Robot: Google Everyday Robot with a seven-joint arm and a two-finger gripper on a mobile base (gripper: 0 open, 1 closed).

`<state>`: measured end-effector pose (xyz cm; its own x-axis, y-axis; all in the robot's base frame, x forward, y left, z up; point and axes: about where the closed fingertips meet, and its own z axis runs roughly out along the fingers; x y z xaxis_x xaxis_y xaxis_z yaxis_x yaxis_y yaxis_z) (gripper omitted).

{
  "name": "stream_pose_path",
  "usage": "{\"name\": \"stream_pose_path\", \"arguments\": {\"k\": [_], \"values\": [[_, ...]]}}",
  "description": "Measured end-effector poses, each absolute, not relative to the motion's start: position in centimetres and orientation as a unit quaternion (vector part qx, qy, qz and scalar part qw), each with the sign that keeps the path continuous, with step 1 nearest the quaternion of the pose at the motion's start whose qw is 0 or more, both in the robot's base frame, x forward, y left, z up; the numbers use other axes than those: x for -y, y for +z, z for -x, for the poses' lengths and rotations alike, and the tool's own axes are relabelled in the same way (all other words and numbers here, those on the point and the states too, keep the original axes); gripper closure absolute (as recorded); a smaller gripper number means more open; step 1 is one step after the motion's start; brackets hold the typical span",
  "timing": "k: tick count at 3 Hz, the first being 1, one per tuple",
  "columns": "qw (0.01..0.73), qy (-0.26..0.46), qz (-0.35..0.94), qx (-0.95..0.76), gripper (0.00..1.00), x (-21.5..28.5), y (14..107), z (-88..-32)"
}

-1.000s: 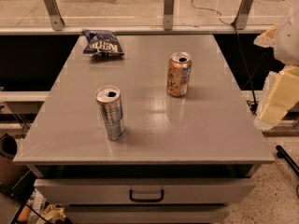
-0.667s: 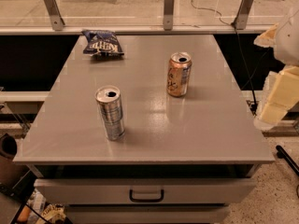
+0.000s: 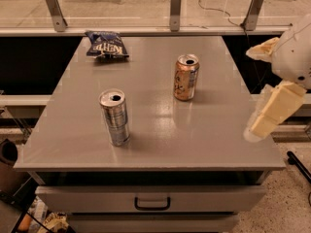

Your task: Move redbull can near blue chip bag

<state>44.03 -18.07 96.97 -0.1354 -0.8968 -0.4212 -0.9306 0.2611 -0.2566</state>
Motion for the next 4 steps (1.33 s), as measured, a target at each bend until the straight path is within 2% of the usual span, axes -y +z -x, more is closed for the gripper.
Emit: {"name": "stream_pose_path", "arguments": {"k": [2, 4], "values": [[0.361, 0.165, 0.605, -0.690, 0.00, 10.5, 93.9, -45.0], [0.404, 0.264, 0.615, -0.624, 0.00, 3.6, 91.3, -47.0]]}}
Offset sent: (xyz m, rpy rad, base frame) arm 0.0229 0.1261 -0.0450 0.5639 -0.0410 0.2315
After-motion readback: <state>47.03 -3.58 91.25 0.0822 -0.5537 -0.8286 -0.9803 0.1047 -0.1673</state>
